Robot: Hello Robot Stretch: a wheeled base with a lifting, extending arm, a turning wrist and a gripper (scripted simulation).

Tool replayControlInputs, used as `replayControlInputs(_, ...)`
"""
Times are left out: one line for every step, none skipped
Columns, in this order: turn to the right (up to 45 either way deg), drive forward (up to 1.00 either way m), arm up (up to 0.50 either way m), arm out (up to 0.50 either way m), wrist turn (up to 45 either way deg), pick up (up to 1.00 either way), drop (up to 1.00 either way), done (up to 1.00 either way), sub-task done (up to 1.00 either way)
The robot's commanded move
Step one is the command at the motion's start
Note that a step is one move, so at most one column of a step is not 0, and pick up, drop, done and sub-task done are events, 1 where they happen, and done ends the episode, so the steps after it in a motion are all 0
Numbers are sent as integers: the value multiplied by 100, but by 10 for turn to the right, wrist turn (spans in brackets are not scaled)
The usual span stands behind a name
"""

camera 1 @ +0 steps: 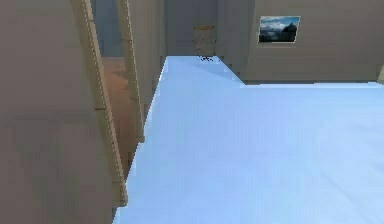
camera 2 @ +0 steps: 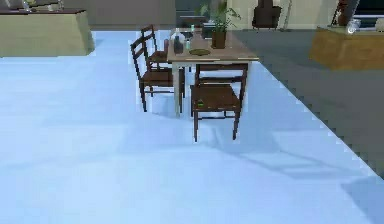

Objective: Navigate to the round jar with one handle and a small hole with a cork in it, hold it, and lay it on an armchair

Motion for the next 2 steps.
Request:
replayControlInputs(0, 100, 0, 0, 0, 0, 0, 0, 0)
replayControlInputs(-60, 0, 0, 0, 0, 0, 0, 0, 0)
